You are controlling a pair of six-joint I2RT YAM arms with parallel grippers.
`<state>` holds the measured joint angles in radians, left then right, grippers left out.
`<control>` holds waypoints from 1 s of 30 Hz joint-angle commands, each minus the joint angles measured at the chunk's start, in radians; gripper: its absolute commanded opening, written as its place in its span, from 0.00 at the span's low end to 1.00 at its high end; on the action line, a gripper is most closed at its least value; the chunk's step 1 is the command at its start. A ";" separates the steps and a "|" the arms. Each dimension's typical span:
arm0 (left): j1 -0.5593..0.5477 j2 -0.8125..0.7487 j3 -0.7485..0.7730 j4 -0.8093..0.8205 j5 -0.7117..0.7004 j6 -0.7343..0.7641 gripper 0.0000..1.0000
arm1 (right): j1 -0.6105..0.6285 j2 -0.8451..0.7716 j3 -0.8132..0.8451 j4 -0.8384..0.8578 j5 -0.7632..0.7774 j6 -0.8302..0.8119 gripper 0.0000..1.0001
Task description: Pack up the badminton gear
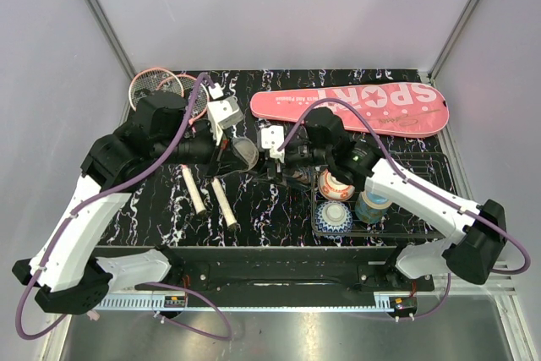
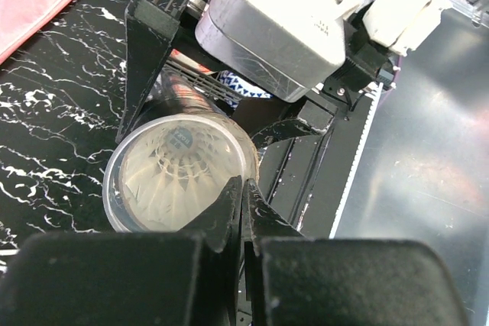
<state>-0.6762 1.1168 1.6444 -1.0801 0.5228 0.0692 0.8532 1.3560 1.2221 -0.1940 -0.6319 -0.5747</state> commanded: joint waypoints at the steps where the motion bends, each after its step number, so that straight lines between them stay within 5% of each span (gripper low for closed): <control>1: -0.014 0.006 -0.032 -0.021 0.084 -0.016 0.00 | 0.007 -0.075 0.008 0.044 0.005 -0.011 0.26; 21: -0.077 -0.066 -0.150 0.080 0.063 -0.108 0.00 | 0.036 -0.064 0.011 0.113 0.106 0.070 0.26; 30: -0.079 -0.112 -0.164 0.049 0.059 -0.134 0.00 | 0.049 -0.095 -0.036 0.126 0.156 -0.037 0.27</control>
<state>-0.7273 1.0267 1.4937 -0.9520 0.5194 -0.0097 0.9073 1.3209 1.1934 -0.2081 -0.5629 -0.5827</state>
